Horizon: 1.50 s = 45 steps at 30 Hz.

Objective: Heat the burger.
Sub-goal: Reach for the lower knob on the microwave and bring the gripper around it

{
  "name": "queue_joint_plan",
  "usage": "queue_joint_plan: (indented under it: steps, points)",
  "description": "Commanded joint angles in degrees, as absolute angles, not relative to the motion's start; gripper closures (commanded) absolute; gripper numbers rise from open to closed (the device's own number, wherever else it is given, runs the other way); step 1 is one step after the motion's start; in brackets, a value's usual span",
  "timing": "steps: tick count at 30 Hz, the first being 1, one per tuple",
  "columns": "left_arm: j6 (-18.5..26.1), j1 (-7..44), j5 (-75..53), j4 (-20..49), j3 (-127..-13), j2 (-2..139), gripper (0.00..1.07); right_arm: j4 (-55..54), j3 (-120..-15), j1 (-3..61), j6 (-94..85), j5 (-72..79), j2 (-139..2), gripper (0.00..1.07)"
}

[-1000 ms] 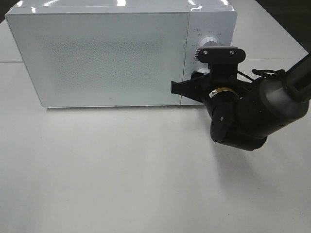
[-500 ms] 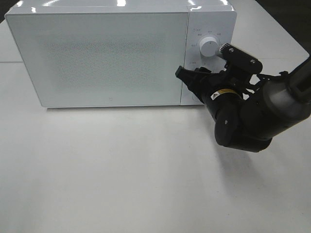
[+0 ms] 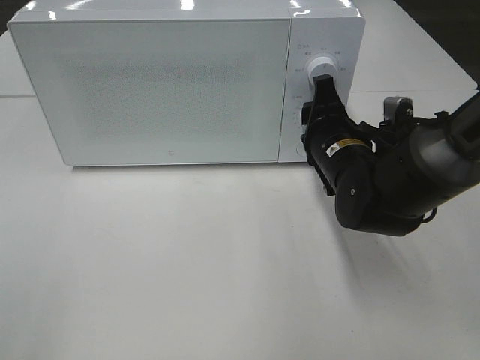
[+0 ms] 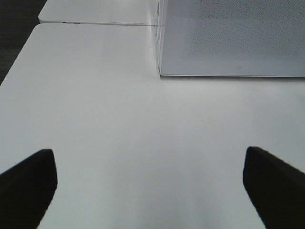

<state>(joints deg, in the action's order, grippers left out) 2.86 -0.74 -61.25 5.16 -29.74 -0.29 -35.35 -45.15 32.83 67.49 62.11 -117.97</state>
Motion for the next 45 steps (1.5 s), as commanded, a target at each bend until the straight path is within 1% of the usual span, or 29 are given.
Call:
queue_joint_plan:
  steps: [1, 3, 4, 5, 8, 23, 31, 33, 34, 35, 36, 38, 39, 41, 42, 43, 44, 45]
  points:
    - [2.6, -0.9, -61.2, 5.2, -29.6, -1.3, 0.08, -24.8, -48.5, 32.8, 74.8, 64.7, -117.2, 1.07]
    - [2.6, -0.9, -61.2, 5.2, -29.6, -1.3, 0.08, -24.5, -48.5, 32.8, 80.2, 64.7, -117.2, 1.07]
    - [2.6, -0.9, -61.2, 5.2, -29.6, -1.3, 0.08, -24.5, -48.5, 32.8, 80.2, 64.7, -117.2, 1.07]
    - [2.6, -0.9, -61.2, 5.2, -29.6, -1.3, 0.08, -24.4, -48.5, 32.8, 85.3, 64.7, -117.2, 1.07]
    - [2.6, -0.9, -61.2, 5.2, -29.6, -1.3, 0.08, -24.4, -48.5, 32.8, 89.0, 65.7, -117.2, 1.07]
    - [2.6, -0.9, -61.2, 5.2, -29.6, -1.3, 0.08, -24.4, -48.5, 32.7, 88.6, 66.6, -117.3, 1.05]
    - [2.6, -0.9, -61.2, 5.2, -29.6, -1.3, 0.08, -25.0, -48.5, 32.7, 86.3, 67.9, -117.3, 1.01]
    - [2.6, -0.9, -61.2, 5.2, -29.6, -1.3, 0.08, -25.5, -48.5, 32.7, 86.2, 67.9, -117.3, 0.97]
    - [2.6, -0.9, -61.2, 5.2, -29.6, -1.3, 0.08, -25.5, -48.5, 32.7, 86.2, 67.9, -117.3, 0.97]
    - [2.6, -0.9, -61.2, 5.2, -29.6, -1.3, 0.08, -26.2, -48.5, 32.7, 85.9, 67.7, -117.3, 0.94]
    - [2.6, -0.9, -61.2, 5.2, -29.6, -1.3, 0.08, -26.2, -48.5, 32.7, 85.9, 67.7, -117.3, 0.94]
    - [2.6, -0.9, -61.2, 5.2, -29.6, -1.3, 0.08, -26.6, -48.5, 32.7, 84.7, 67.6, -117.3, 0.86]
    - [2.6, -0.9, -61.2, 5.2, -29.6, -1.3, 0.08, -26.6, -48.5, 32.7, 84.7, 67.6, -117.3, 0.86]
    - [2.6, -0.9, -61.2, 5.2, -29.6, -1.3, 0.08, -28.7, -48.5, 32.7, 83.4, 67.6, -117.3, 0.73]
    - [2.6, -0.9, -61.2, 5.2, -29.6, -1.3, 0.08, -28.7, -48.5, 32.7, 83.4, 67.6, -117.3, 0.73]
    - [2.6, -0.9, -61.2, 5.2, -29.6, -1.3, 0.08, -29.8, -48.5, 32.7, 83.0, 67.6, -117.3, 0.69]
    - [2.6, -0.9, -61.2, 5.2, -29.6, -1.3, 0.08, -29.8, -48.5, 32.7, 83.0, 67.6, -117.3, 0.69]
    - [2.6, -0.9, -61.2, 5.2, -29.6, -1.3, 0.08, -31.5, -48.5, 32.7, 81.8, 67.6, -117.3, 0.63]
